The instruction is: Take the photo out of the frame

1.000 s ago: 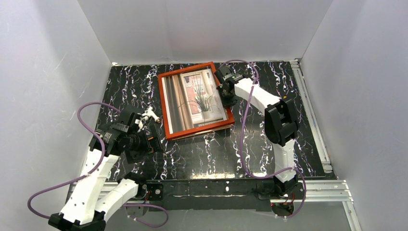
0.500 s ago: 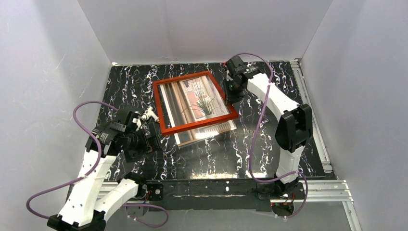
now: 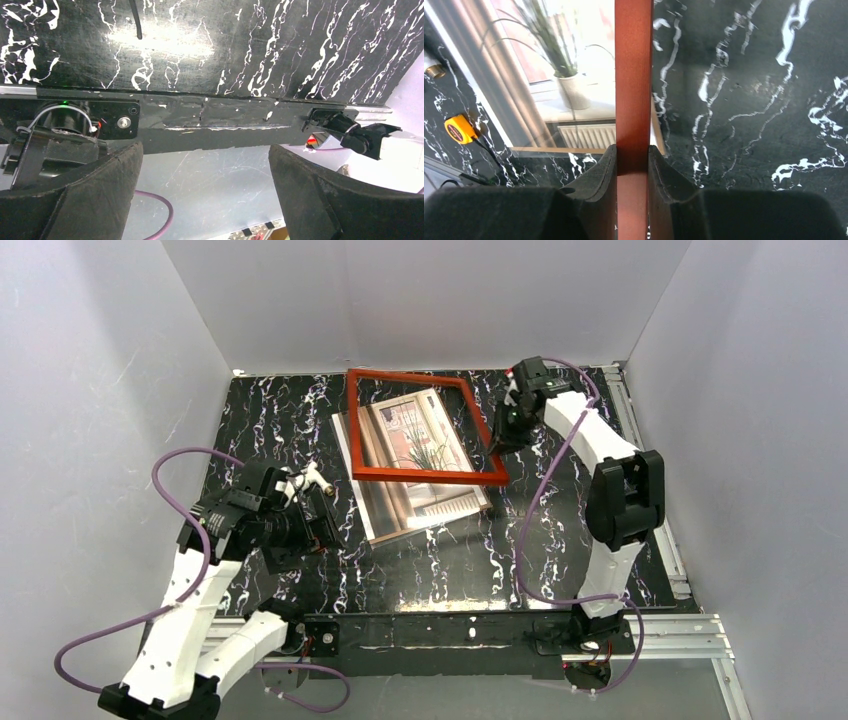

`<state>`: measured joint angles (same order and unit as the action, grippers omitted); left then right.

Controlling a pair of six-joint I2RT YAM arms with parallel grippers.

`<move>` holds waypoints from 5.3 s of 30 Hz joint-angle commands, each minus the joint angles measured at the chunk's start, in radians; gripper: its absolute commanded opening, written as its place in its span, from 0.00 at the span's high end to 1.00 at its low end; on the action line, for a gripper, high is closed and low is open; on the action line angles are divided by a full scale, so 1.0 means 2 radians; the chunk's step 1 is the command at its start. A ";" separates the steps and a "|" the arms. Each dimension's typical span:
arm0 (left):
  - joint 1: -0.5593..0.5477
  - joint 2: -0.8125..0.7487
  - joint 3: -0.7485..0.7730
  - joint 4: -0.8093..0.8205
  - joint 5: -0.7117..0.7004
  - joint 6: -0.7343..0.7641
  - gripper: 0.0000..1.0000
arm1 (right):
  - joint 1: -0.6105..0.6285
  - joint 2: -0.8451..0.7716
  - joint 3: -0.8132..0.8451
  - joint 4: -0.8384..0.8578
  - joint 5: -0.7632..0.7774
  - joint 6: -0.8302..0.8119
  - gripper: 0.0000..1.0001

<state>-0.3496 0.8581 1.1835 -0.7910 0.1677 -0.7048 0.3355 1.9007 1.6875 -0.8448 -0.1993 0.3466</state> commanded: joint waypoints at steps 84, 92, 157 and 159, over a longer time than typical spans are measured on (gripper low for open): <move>0.054 0.536 0.043 0.158 0.093 0.008 0.07 | 0.234 0.044 -0.117 0.138 0.308 0.127 0.81; 0.059 0.549 0.050 0.147 0.090 0.016 0.06 | 0.216 0.010 -0.149 0.150 0.296 0.118 0.94; 0.022 0.425 0.026 0.165 0.164 0.029 0.02 | 0.143 -0.070 -0.165 0.148 0.233 -0.026 0.44; 0.013 0.425 0.021 0.174 0.175 0.022 0.02 | 0.142 -0.052 -0.145 0.144 0.231 -0.034 0.41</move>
<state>-0.2996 1.7443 1.2640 -0.3626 0.4477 -0.6327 0.6277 1.7725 1.2808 -0.5247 0.2592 0.3077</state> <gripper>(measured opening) 0.978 0.562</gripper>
